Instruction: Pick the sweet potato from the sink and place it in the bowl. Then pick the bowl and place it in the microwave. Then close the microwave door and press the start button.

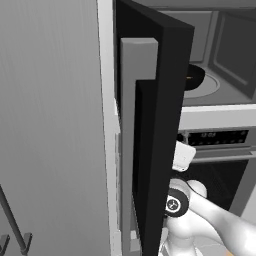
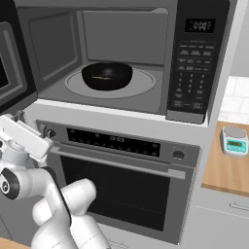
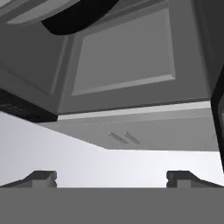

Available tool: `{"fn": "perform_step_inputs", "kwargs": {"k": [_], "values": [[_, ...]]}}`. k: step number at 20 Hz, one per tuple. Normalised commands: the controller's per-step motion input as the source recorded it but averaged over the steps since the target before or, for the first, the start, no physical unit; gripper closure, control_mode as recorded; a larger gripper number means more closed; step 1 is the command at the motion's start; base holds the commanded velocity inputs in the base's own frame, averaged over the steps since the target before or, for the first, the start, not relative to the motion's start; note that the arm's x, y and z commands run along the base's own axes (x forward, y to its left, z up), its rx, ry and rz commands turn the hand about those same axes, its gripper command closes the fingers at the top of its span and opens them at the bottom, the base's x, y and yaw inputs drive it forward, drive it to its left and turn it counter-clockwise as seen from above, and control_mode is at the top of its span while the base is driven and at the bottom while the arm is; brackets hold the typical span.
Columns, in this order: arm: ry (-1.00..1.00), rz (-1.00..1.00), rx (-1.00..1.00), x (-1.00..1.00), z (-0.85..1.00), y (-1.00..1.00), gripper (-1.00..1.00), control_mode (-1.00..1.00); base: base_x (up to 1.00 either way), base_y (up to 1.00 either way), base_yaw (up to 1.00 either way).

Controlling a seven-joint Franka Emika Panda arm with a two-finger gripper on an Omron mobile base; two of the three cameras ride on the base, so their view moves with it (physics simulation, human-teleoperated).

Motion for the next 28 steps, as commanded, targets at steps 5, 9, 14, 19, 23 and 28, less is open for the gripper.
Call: {"fn": "perform_step_inputs", "kwargs": {"k": [5, 9, 14, 19, 23, 28], "values": [[0.29, 0.23, 0.0, 0.19, -1.0, 0.11, -1.0, -1.0, 0.0, 0.0, 0.0], [0.27, 0.18, 0.0, 0.04, -1.0, 0.08, -1.0, -1.0, 0.0, 0.0, 0.0], [0.39, 0.16, 0.08, 0.36, -1.0, 0.04, -1.0, -1.0, 0.0, 0.0, 0.0], [0.6, 0.12, 0.39, 0.22, -1.0, -0.04, -1.0, -1.0, 0.0, 0.0, 0.0], [0.41, 0.17, 0.09, 0.03, -1.0, 0.32, -1.0, -1.0, 0.0, 0.0, 0.0], [0.51, 0.23, 0.06, 0.18, -1.0, 0.39, -1.0, -1.0, 0.0, 0.0, 0.0]]}}
